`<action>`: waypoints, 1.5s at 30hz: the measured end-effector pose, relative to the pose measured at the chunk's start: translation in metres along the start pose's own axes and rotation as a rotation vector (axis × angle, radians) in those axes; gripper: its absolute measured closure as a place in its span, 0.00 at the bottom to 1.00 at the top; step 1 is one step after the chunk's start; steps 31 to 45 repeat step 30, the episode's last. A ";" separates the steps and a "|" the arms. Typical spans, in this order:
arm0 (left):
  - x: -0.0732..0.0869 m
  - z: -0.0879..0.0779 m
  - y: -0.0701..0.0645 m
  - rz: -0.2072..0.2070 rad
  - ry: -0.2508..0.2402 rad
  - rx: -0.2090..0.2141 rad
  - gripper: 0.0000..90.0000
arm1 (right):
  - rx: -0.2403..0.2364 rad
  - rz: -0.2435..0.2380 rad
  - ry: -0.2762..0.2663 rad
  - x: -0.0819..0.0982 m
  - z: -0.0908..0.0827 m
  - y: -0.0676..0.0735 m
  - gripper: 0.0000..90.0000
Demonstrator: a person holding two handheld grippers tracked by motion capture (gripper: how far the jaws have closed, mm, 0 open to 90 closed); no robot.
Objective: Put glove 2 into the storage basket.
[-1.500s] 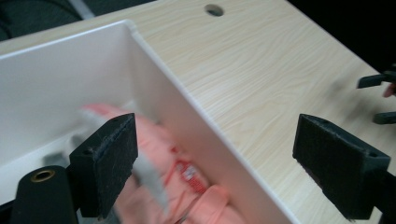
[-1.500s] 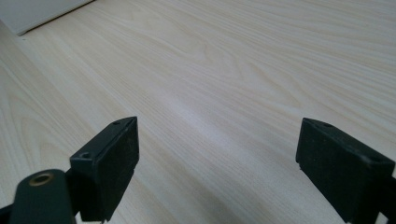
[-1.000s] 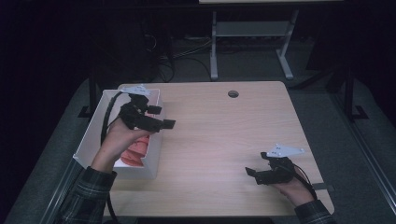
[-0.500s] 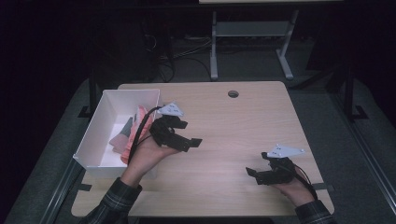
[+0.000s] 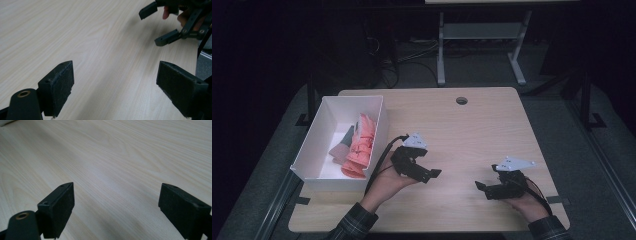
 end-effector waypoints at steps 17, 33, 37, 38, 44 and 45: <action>0.039 0.029 -0.007 0.047 0.029 -0.012 0.16 | 0.026 -0.015 0.021 0.007 0.004 0.000 0.14; 0.046 0.035 -0.012 0.074 0.064 0.014 0.16 | 0.025 -0.021 0.028 0.010 0.004 0.001 0.14; 0.046 0.035 -0.012 0.074 0.064 0.014 0.16 | 0.025 -0.021 0.028 0.010 0.004 0.001 0.14; 0.046 0.035 -0.012 0.074 0.064 0.014 0.16 | 0.025 -0.021 0.028 0.010 0.004 0.001 0.14; 0.046 0.035 -0.012 0.074 0.064 0.014 0.16 | 0.025 -0.021 0.028 0.010 0.004 0.001 0.14; 0.046 0.035 -0.012 0.074 0.064 0.014 0.16 | 0.025 -0.021 0.028 0.010 0.004 0.001 0.14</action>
Point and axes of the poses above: each handheld gripper's, and its own axes: z roughly forward along the jaws, x roughly out of its underside, y roughly to its left, the point moved 10 cm from there along z, roughly forward along the jaws, and after that the axes turned 12 degrees about -x, right-handed, at the moved point
